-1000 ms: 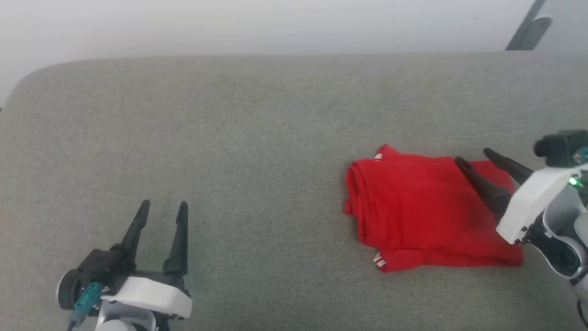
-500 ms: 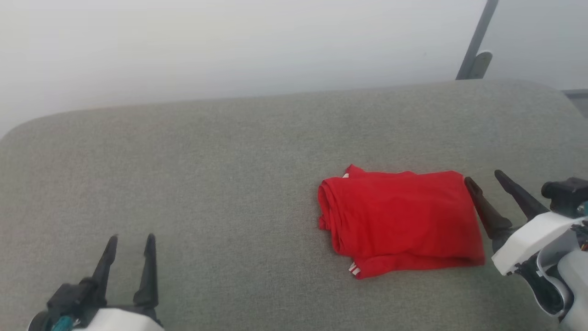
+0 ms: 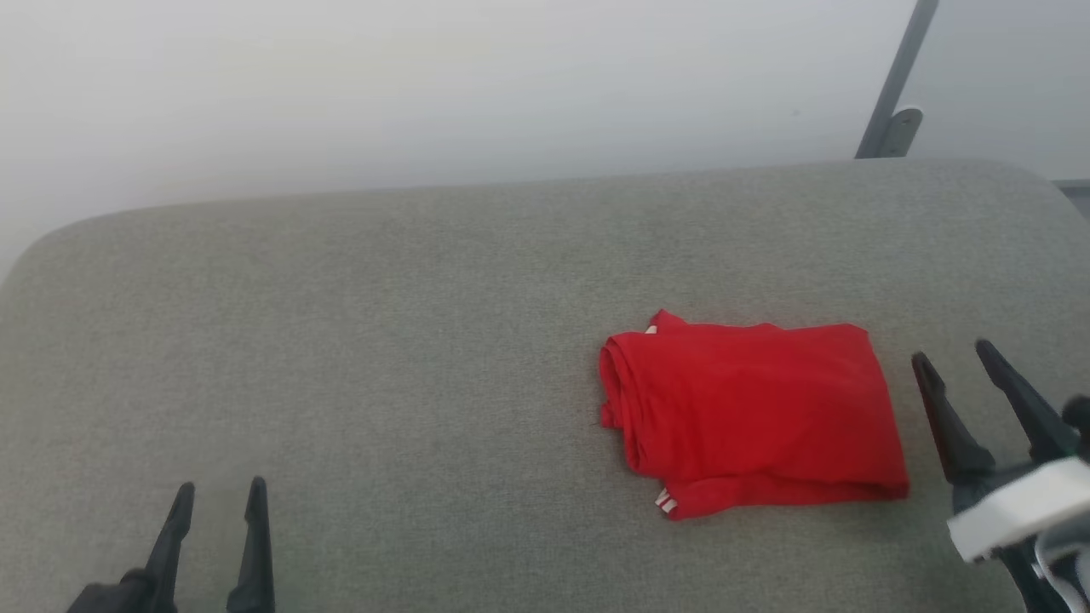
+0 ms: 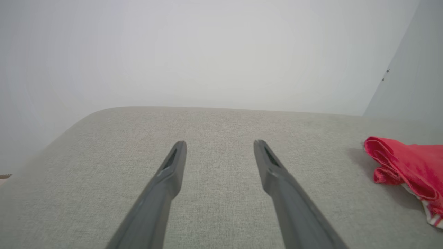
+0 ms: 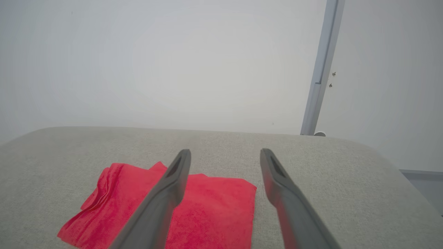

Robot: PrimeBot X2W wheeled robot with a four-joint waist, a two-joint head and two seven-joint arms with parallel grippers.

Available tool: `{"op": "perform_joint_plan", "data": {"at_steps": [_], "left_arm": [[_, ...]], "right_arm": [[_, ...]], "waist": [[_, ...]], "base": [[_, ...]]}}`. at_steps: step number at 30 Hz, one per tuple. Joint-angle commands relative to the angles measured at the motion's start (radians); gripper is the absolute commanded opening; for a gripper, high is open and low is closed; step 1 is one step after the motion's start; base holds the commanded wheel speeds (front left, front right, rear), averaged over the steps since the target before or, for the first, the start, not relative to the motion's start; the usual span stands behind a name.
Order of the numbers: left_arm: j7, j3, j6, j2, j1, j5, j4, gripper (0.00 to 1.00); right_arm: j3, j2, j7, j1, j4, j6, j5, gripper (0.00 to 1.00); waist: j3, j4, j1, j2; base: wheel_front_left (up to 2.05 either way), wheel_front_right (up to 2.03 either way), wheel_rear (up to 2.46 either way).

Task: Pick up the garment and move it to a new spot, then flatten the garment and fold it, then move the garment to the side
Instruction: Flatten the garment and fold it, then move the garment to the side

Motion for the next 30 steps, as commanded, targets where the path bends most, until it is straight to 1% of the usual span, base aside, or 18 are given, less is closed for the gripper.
{"op": "perform_joint_plan", "data": {"at_steps": [1,7,8,11,21,27,30], "left_arm": [[-0.004,0.003,-0.002,-0.001,0.020,-0.003,-0.012,1.00],[-0.004,0.015,-0.002,-0.018,0.072,-0.010,-0.072,1.00],[-0.004,0.012,-0.002,-0.020,0.080,-0.008,-0.080,1.00],[-0.004,0.003,-0.002,-0.022,0.080,-0.005,-0.083,1.00],[-0.004,-0.006,-0.002,-0.019,0.059,-0.005,-0.089,1.00],[-0.004,-0.019,-0.002,-0.020,0.043,0.002,-0.093,1.00],[-0.004,-0.032,-0.002,-0.020,0.031,0.003,-0.096,1.00]], "right_arm": [[-0.017,0.007,-0.004,0.028,-0.018,0.000,-0.014,1.00],[-0.106,0.032,-0.005,0.116,-0.087,0.000,-0.049,1.00],[-0.128,0.044,-0.005,0.134,-0.103,0.000,-0.053,1.00],[-0.154,0.061,-0.005,0.151,-0.117,0.000,-0.061,1.00],[-0.169,0.089,0.003,0.161,-0.131,0.000,-0.072,1.00],[-0.169,0.093,0.014,0.154,-0.128,0.000,-0.074,1.00],[-0.163,0.086,0.030,0.141,-0.130,0.000,-0.070,1.00]], "waist": [[0.004,0.007,0.0000,0.0000],[0.007,0.021,0.0000,0.0000],[0.007,0.025,0.0000,0.0000],[0.006,0.031,0.0000,0.0000],[0.006,0.032,0.0000,0.0000],[0.013,0.037,0.0000,0.0000],[0.017,0.040,0.0000,0.0000]], "base": [[0.00,0.00,0.00],[0.00,0.00,0.00],[0.00,0.00,0.00],[0.00,0.00,0.00],[0.00,0.00,0.00],[0.00,0.00,0.00],[0.00,0.00,0.00]]}}
